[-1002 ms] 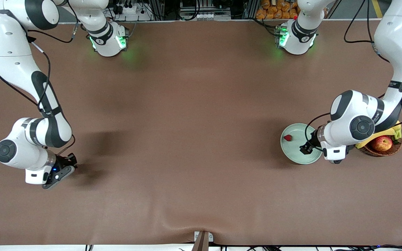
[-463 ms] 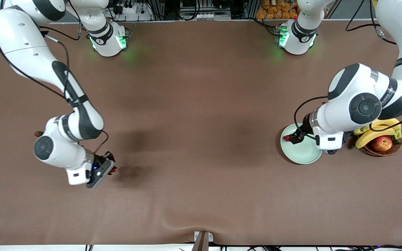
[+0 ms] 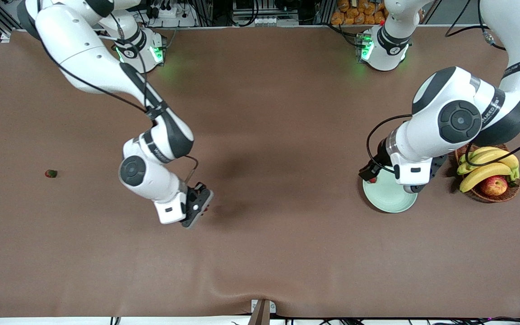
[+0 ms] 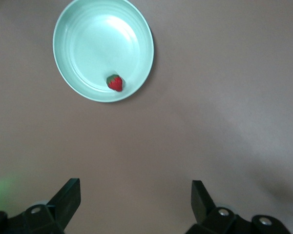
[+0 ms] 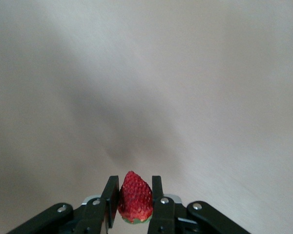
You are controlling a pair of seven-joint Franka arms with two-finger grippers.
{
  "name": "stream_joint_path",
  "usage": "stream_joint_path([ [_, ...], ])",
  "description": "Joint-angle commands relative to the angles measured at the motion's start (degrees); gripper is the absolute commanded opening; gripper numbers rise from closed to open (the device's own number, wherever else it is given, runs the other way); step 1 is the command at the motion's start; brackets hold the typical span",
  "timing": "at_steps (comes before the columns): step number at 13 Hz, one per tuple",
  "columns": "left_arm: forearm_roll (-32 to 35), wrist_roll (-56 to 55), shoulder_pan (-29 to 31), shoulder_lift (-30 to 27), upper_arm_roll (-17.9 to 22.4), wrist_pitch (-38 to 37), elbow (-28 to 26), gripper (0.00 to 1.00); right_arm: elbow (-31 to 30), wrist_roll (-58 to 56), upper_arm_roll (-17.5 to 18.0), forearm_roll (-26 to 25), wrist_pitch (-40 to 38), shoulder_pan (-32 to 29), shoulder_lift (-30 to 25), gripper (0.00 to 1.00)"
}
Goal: Collect all strawberries into plate
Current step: 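Carry the second strawberry toward mid-table with the right gripper while the left withdraws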
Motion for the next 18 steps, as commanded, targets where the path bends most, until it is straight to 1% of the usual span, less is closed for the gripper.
stream_joint_path([
  [1, -0.13, -2.87, -2.21, 0.51, -0.32, -1.49, 1.28, 1.0, 2.33, 8.4, -0.57, 0.91, 2.38, 4.56, 1.35, 0.0],
  [5, -0.13, -4.45, -4.5, 0.95, -0.32, -0.96, 1.37, 1.0, 2.33, 20.72, -0.83, 0.47, 9.85, 12.65, 4.24, 0.0],
  [9, -0.04, -6.57, -7.22, 1.48, 0.12, -0.08, 1.72, 1.0, 2.33, 26.09, -1.27, 0.38, 17.84, 16.88, 8.2, 0.0],
  [11, -0.04, -7.88, -7.93, 2.0, 0.12, 1.05, 1.72, 1.0, 2.33, 26.72, -1.45, 0.47, 20.05, 17.85, 9.44, 0.0],
  [12, 0.05, -8.59, -8.8, 2.18, 0.2, 1.58, 1.72, 1.0, 2.33, 26.72, -1.45, 0.47, 20.06, 17.85, 9.53, 0.08],
  [13, 0.05, -9.11, -9.42, 2.45, 0.55, 2.2, 1.72, 1.0, 2.33, 26.72, -1.45, 0.47, 19.97, 17.76, 9.44, 0.57],
  [14, 0.22, -9.47, -10.04, 2.53, 0.64, 2.81, 1.72, 1.0, 2.24, 26.63, -1.45, 0.29, 19.97, 17.5, 9.18, 1.0],
  [17, 0.75, -9.56, -10.92, 2.89, 1.61, 3.52, 1.63, 1.0, 1.89, 26.37, -2.5, 0.12, 18.22, 16.1, 6.72, 1.0],
  [18, 0.75, -9.56, -11.18, 2.89, 1.61, 3.52, 1.63, 1.0, 1.89, 26.36, -2.5, 0.12, 15.78, 15.31, 4.98, 1.0],
])
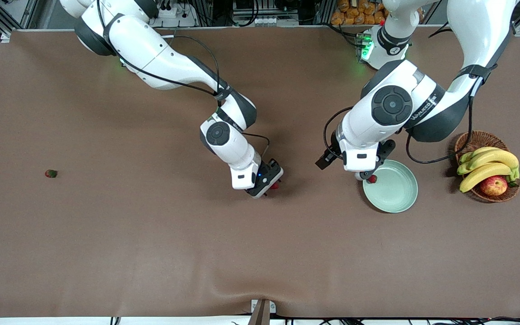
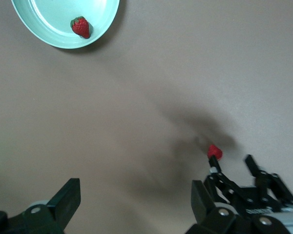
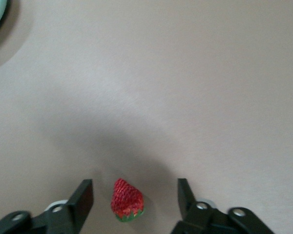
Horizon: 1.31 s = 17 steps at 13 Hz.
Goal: Collect all strawberries into plate
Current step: 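Carry the second strawberry toward mid-table with the right gripper while the left withdraws, then set the second strawberry on the table and open the right gripper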
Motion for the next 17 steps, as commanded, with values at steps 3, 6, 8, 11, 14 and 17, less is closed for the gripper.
stream_joint_path([
  [3, 0.73, -2.59, -2.26, 1.28, 0.94, 0.89, 1.14, 1.0, -0.54, -0.09, -0.2, 0.1, -13.15, -5.57, -8.12, 1.0],
  [6, 0.73, -5.66, -8.3, 1.9, 6.02, 5.02, 1.23, 1.0, -0.54, -0.53, -0.29, 0.1, -21.68, -11.45, -12.17, 1.0],
  [8, 0.65, -6.72, -14.19, 1.98, 11.81, 8.18, 2.19, 1.0, -0.63, -4.29, -0.2, 0.1, -25.47, -16.11, -13.58, 1.0],
  [11, 0.65, -8.83, -24.64, 4.26, 21.56, 12.05, 4.03, 1.0, -0.8, -5.71, -0.29, 0.1, -31.61, -23.41, -15.16, 1.0],
  [14, 0.56, -12.6, -34.76, 8.3, 30.62, 13.55, 10.0, 1.0, -2.64, -5.8, -0.29, 0.1, -34.44, -31.22, -16.74, 1.0],
  [17, 0.29, -13.76, -38.83, 9.36, 34.69, 16.1, 10.37, 1.0, -7.72, -5.71, -0.64, -3.4, -35.42, -37.47, -19.37, 1.0],
])
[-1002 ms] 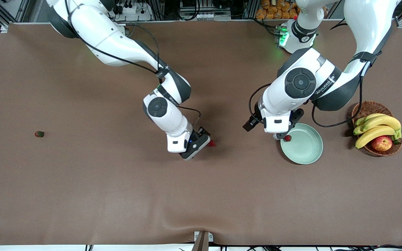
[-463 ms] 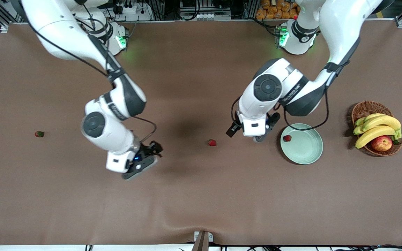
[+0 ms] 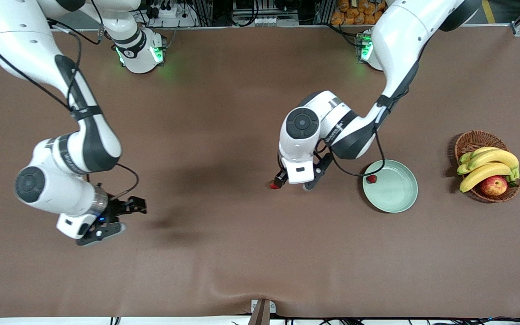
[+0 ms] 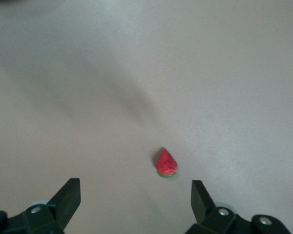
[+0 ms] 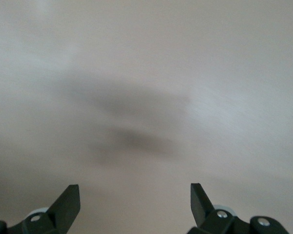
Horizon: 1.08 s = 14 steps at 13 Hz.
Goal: Collect all strawberries into plate
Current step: 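Grasp the second strawberry with the left gripper while the right reaches the third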
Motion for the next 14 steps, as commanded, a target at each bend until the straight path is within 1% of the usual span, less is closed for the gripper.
stream_joint_path([
  [1, 0.38, -1.62, -1.77, 1.61, 1.5, 1.23, 2.1, 1.0, -8.8, 0.12, 0.86, -4.1, 0.24, -5.12, -5.56, 1.0],
  [3, 0.47, -2.07, -2.12, 2.31, 1.5, 2.03, 2.1, 1.0, -13.03, 0.12, 0.77, -5.69, 0.24, -9.25, -8.28, 1.0],
  [5, 0.55, -2.15, -2.48, 3.54, 1.59, 3.51, 2.1, 1.0, -15.5, 0.03, 0.86, -6.4, 0.24, -14.86, -9.09, 1.0],
  [8, 0.64, -2.68, -3.0, 6.09, 1.77, 8.52, 2.1, 1.0, -17.09, 0.03, 0.77, -9.99, 0.67, -22.07, -9.18, 1.0],
  [10, 0.55, -2.94, -4.49, 6.53, 3.51, 9.85, 2.1, 1.0, -17.61, 0.03, 0.77, -12.28, 0.68, -26.03, -8.65, 1.0],
  [12, 0.47, -3.38, -6.68, 7.15, 5.89, 10.55, 2.1, 1.0, -19.45, 0.03, 0.86, -12.55, 0.68, -28.51, -8.21, 1.0],
  [14, 0.55, -3.73, -7.57, 7.85, 6.6, 10.82, 2.1, 1.0, -19.55, 0.03, 0.86, -12.64, 0.76, -29.13, -6.29, 1.0],
])
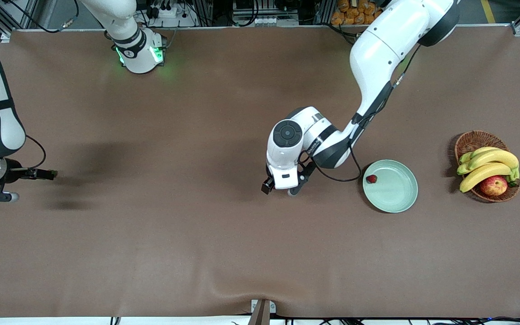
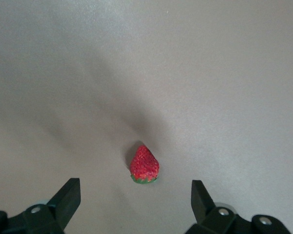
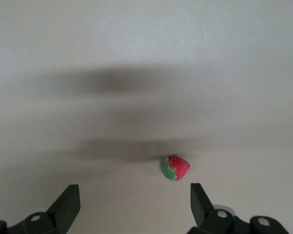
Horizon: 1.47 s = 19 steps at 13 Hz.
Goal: Collect all strawberries into plate
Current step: 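Grasp the second strawberry with the left gripper while the right reaches the third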
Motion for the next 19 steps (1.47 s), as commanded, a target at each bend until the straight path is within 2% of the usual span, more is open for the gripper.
stream_joint_path([
  [1, 0.55, -1.8, -1.71, 1.22, 1.32, 1.03, 1.36, 1.0, -1.62, 0.59, 1.28, -1.77, 1.01, -2.01, 1.88, 1.0],
  [5, 0.64, -1.98, -2.41, 1.57, 1.41, 1.12, 1.36, 1.0, -1.09, 0.5, 1.19, -2.38, 2.15, -3.59, 5.05, 1.0],
  [11, 0.55, -2.07, -2.5, 1.75, 2.02, 1.82, 1.36, 1.0, -1.0, -1.78, 1.28, -4.58, 4.96, -5.62, 6.99, 1.0],
  [15, 0.55, -2.42, -2.77, 3.59, 2.9, 5.86, 1.36, 1.0, -0.91, -2.83, 1.19, -4.58, 5.23, -6.06, 7.61, 1.0],
  [16, 0.55, -2.51, -2.77, 3.77, 3.17, 6.56, 1.36, 1.0, -1.0, -3.1, 1.19, -4.58, 5.32, -6.14, 7.61, 0.91],
  [19, 0.64, -2.42, -2.77, 4.12, 3.26, 6.66, 1.27, 1.0, -0.91, -3.1, 1.19, -4.58, 5.49, -6.15, 7.7, 0.32],
])
